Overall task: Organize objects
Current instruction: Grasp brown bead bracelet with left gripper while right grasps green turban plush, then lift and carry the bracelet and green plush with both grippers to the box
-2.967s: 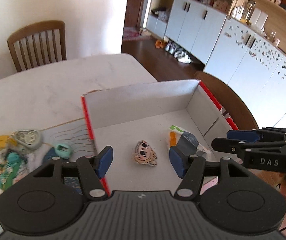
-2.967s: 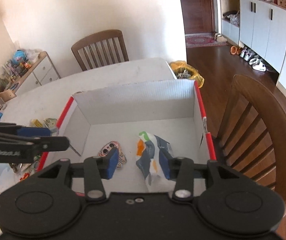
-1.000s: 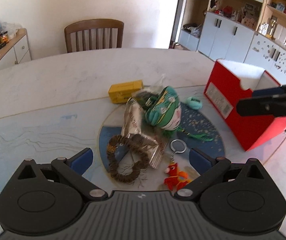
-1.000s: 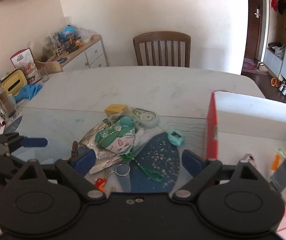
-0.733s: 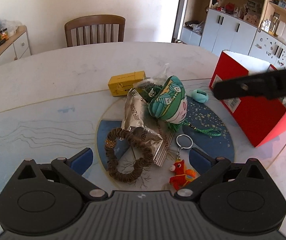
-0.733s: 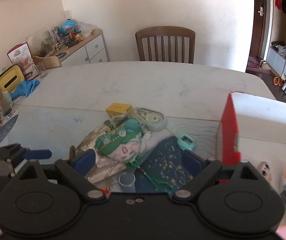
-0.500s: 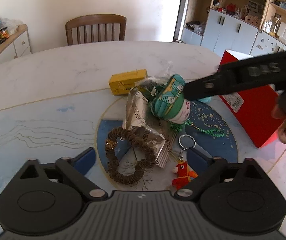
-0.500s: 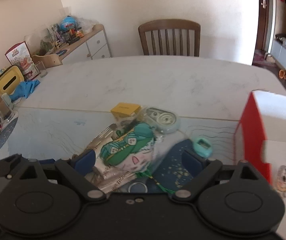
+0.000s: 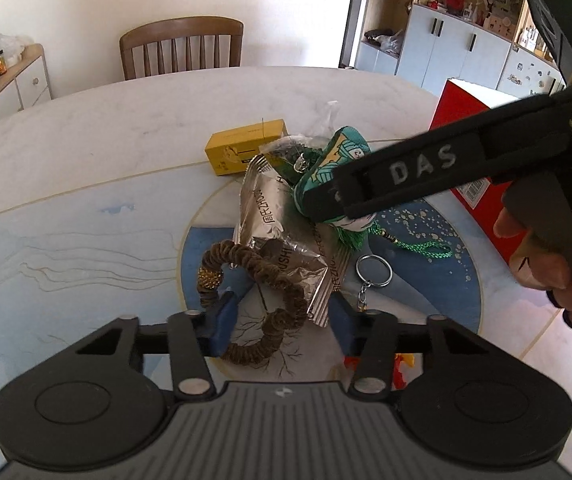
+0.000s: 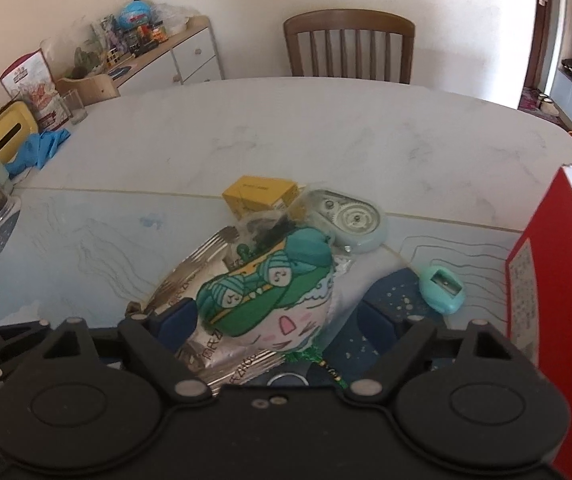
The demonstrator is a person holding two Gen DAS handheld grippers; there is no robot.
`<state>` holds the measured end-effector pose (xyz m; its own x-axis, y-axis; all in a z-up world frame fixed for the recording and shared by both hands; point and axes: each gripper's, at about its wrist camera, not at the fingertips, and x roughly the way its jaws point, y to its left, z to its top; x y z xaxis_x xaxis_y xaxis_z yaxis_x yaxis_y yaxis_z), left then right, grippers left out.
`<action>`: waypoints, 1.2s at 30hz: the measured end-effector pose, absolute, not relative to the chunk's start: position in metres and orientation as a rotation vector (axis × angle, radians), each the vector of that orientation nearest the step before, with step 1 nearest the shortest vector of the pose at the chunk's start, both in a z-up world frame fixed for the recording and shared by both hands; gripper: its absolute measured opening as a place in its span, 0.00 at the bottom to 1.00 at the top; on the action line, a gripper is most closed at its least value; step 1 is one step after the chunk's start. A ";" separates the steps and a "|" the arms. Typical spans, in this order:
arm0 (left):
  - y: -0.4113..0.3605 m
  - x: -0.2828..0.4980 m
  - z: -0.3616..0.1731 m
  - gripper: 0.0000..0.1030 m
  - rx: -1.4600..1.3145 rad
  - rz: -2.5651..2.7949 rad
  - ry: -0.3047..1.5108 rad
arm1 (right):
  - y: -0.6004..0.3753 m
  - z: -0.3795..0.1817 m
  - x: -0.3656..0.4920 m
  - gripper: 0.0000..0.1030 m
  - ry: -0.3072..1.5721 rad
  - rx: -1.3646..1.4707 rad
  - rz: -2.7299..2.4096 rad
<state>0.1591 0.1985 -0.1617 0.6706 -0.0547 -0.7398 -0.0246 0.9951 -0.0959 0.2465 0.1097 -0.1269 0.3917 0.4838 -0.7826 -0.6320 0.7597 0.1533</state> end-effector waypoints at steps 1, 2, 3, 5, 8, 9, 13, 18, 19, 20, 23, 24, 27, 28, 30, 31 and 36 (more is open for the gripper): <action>0.198 0.159 -0.162 0.40 -0.101 -0.021 0.834 | 0.111 -0.127 0.246 0.80 0.925 -0.188 0.717; 0.198 0.159 -0.161 0.38 -0.098 -0.021 0.830 | 0.113 -0.128 0.246 0.78 0.927 -0.192 0.724; 0.197 0.158 -0.161 0.37 -0.093 -0.022 0.828 | 0.114 -0.128 0.245 0.77 0.928 -0.193 0.732; 0.196 0.158 -0.161 0.32 -0.083 -0.021 0.828 | 0.115 -0.128 0.245 0.74 0.928 -0.198 0.740; 0.196 0.158 -0.160 0.24 -0.078 -0.023 0.834 | 0.117 -0.128 0.245 0.68 0.928 -0.206 0.749; 0.196 0.158 -0.160 0.22 -0.078 -0.022 0.836 | 0.116 -0.127 0.244 0.67 0.928 -0.204 0.752; 0.196 0.158 -0.156 0.15 -0.075 -0.017 0.838 | 0.114 -0.126 0.243 0.62 0.926 -0.192 0.753; 0.196 0.155 -0.147 0.10 -0.075 -0.011 0.828 | 0.107 -0.120 0.242 0.58 0.916 -0.158 0.737; 0.196 0.153 -0.144 0.10 -0.076 -0.009 0.826 | 0.104 -0.119 0.241 0.58 0.913 -0.150 0.736; 0.197 0.152 -0.142 0.10 -0.082 -0.006 0.820 | 0.102 -0.116 0.241 0.58 0.912 -0.139 0.736; 0.201 0.149 -0.133 0.10 -0.098 0.001 0.812 | 0.095 -0.109 0.238 0.57 0.906 -0.126 0.736; 0.201 0.148 -0.130 0.10 -0.103 0.005 0.810 | 0.092 -0.105 0.236 0.57 0.902 -0.124 0.737; 0.202 0.143 -0.116 0.10 -0.119 0.002 0.796 | 0.082 -0.096 0.230 0.57 0.894 -0.114 0.747; 0.202 0.141 -0.112 0.10 -0.121 -0.001 0.791 | 0.079 -0.093 0.228 0.57 0.897 -0.114 0.748; 0.201 0.137 -0.102 0.10 -0.126 -0.004 0.778 | 0.072 -0.087 0.223 0.57 0.893 -0.114 0.753; 0.201 0.136 -0.097 0.10 -0.131 -0.006 0.772 | 0.068 -0.083 0.221 0.57 0.890 -0.110 0.760; 0.192 0.129 -0.073 0.10 -0.141 -0.037 0.755 | 0.044 -0.064 0.213 0.57 0.887 -0.095 0.769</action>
